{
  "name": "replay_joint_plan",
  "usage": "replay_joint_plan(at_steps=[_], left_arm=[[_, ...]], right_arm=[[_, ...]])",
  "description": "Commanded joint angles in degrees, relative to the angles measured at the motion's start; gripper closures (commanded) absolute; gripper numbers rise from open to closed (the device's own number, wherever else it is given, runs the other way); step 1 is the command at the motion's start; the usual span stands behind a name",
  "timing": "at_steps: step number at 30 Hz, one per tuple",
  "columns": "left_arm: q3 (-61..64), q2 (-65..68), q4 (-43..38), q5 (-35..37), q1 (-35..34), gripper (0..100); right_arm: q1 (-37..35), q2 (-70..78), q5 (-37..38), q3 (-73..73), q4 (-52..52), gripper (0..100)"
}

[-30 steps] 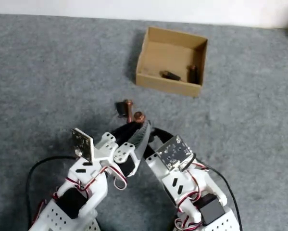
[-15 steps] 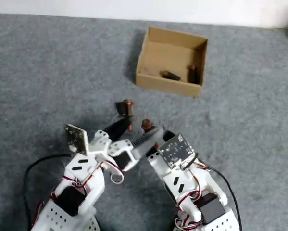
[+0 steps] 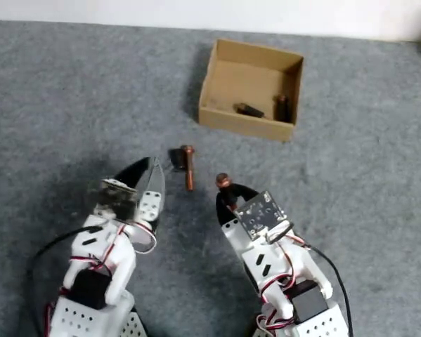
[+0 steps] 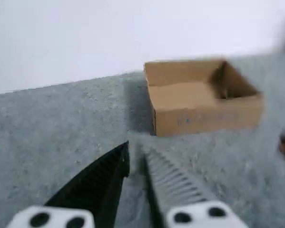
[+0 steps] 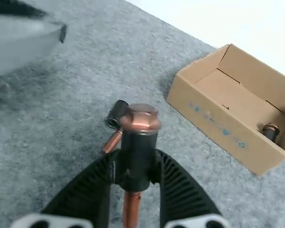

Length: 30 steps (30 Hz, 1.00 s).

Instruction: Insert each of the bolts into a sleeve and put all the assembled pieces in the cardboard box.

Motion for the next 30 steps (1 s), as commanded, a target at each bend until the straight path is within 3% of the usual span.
replay_joint_plan(at_steps=[1,7,16,23,26,30], left_arm=[[0.7,-0.7,-1.0,-5.2,1.5,99],[4.2,-0.6,-7.0,-5.3,-2.7,99],[4.2,-0.4,-7.2,-4.8,-4.8,99],[1.8,12.7,-14.2,-3.1,-5.4,99],[-3.5,25.0,-15.6,-3.2,-5.4,99],[-9.0,45.6,-25.6,-3.1,-5.5,99]], right_arm=[[1.1,-0.6,0.5,0.2,-2.2,99.3],[8.4,0.0,0.8,3.7,-10.0,99.3],[9.8,7.2,0.9,-1.2,-15.8,99.3],[15.0,42.9,0.8,-26.9,-21.0,99.3],[17.9,60.4,0.8,-42.4,-20.9,99.3],[21.7,82.3,0.8,-62.7,-20.0,99.3]])
